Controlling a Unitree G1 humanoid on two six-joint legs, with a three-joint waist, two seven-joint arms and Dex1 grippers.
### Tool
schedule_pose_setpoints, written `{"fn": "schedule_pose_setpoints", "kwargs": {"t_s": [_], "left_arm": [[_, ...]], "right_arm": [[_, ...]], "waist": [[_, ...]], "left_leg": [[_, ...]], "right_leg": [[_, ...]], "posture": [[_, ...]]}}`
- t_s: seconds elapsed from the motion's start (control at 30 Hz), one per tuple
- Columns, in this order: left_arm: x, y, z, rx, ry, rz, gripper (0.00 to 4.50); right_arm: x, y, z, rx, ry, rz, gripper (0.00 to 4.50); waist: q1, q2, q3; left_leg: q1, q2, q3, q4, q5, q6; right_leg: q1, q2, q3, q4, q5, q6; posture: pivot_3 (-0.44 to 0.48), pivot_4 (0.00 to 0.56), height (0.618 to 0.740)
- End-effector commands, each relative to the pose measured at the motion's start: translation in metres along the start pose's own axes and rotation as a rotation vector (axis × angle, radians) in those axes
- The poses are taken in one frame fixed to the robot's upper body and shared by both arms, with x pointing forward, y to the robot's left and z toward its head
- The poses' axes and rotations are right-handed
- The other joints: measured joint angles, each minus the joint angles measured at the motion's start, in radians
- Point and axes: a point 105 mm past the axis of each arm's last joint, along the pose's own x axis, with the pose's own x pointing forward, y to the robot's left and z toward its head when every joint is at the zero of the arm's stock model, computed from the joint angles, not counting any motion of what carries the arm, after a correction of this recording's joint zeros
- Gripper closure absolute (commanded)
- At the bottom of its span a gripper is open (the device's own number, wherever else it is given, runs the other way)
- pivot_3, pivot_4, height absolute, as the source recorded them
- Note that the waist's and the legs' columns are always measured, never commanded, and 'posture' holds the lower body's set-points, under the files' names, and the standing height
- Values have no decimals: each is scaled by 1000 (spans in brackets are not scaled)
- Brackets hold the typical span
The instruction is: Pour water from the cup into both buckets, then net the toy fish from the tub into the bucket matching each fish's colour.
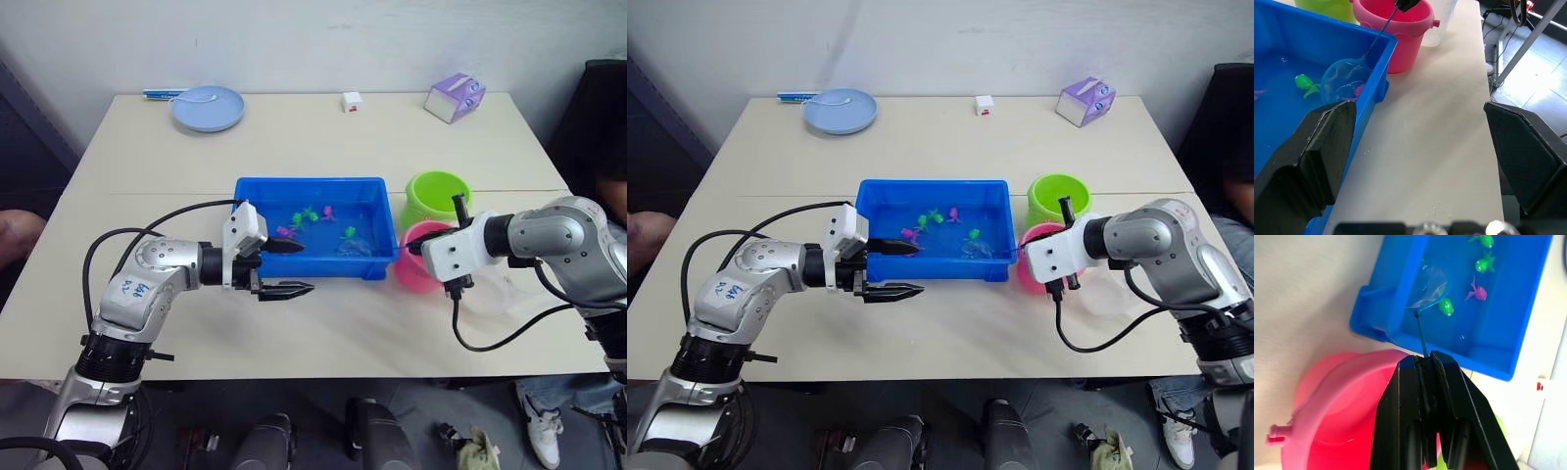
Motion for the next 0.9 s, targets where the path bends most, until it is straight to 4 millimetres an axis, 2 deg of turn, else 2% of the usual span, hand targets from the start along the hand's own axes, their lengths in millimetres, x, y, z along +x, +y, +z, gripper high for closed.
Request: {"fn": "schedule_pose_setpoints", "kwargs": {"t_s": [0.03,0.13,0.23,0.4,0.63,0.77,0.87,0.9], "left_arm": [[-1,-4,8,41,-19,-7,0],[-2,-4,7,42,-20,-7,0],[-1,-2,8,45,-21,-4,0],[-1,-1,10,50,-23,-3,0],[-2,1,12,56,-24,4,0],[-2,2,13,59,-25,7,0],[-2,2,13,61,-25,8,0],[-2,3,13,60,-26,11,0]], "right_arm": [[-15,-12,-9,-20,67,-70,3713],[-16,-6,-11,-8,75,-46,3713],[-14,5,-4,29,35,-1,3713],[-10,8,5,105,-7,-15,3713],[-8,9,6,372,-82,-67,3713],[-9,17,1,571,-138,-73,3713],[-10,19,1,613,-154,-73,3713],[-10,19,0,682,-184,-88,3713]], "waist": [[0,0,0],[2,0,0],[4,0,0],[5,0,0],[5,0,0],[10,0,0],[15,0,0],[16,0,0]], "left_leg": [[0,0,0,0,0,0],[0,0,0,0,0,0],[0,0,0,0,0,0],[0,0,0,0,0,0],[0,0,-1,0,0,0],[0,0,-1,0,0,0],[0,0,-1,0,0,0],[0,0,-1,0,0,0]], "right_leg": [[0,0,0,0,0,0],[0,0,0,0,0,0],[0,0,0,0,0,0],[1,0,0,0,0,0],[1,0,2,0,0,0],[1,0,2,0,0,0],[1,0,2,0,0,0],[1,0,2,0,0,0]], "posture": [[0,150,740],[0,150,740],[0,150,740],[0,150,740],[0,150,740],[0,150,740],[0,150,740],[0,150,740]]}}
